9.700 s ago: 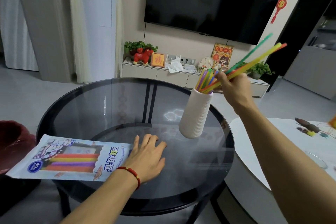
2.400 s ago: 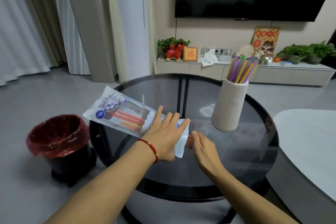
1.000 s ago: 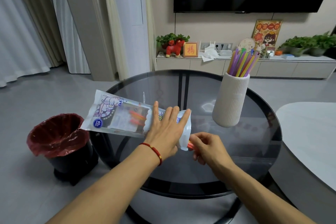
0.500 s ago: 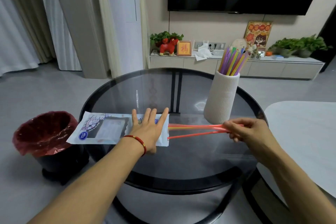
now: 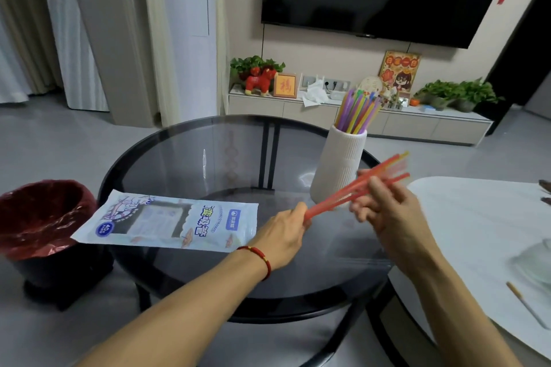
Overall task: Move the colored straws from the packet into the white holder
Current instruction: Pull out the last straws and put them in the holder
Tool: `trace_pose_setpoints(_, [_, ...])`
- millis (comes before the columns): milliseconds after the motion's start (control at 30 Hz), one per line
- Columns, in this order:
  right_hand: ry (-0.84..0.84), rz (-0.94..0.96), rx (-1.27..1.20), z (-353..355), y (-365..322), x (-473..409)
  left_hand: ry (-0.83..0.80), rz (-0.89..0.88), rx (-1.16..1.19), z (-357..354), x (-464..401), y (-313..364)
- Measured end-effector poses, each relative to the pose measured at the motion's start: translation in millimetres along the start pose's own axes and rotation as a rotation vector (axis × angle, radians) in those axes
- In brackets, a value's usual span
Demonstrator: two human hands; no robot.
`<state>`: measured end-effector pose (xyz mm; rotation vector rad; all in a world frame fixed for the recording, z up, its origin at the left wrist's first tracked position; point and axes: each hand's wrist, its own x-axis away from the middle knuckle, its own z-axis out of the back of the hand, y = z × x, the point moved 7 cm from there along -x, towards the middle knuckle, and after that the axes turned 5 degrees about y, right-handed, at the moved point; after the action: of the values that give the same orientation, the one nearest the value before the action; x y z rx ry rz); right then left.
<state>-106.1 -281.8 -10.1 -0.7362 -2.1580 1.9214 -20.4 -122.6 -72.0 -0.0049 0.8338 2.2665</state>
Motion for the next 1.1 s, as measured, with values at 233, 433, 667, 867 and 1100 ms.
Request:
trace_pose_setpoints(233, [-0.031,0.269,0.781,-46,1,-16,-0.077,-0.009,0.086,-3,1,-2])
trace_pose_setpoints(433, [-0.138,0.229,1.009,-54,-1,-44,0.06,0.047,-0.06,24,8,-35])
trace_pose_setpoints(667, [-0.151,0.203,1.024,-56,26,-44,0.177,0.03,-0.196,39,7,-42])
trace_pose_setpoints(867, [-0.043,0.118,0.802,-33,32,-37,0.016,0.216,-0.419,22,9,-62])
trace_pose_setpoints(1100, [0.395,0.213,0.204,19,-22,-52,0.08,0.096,-0.198,14,3,-42])
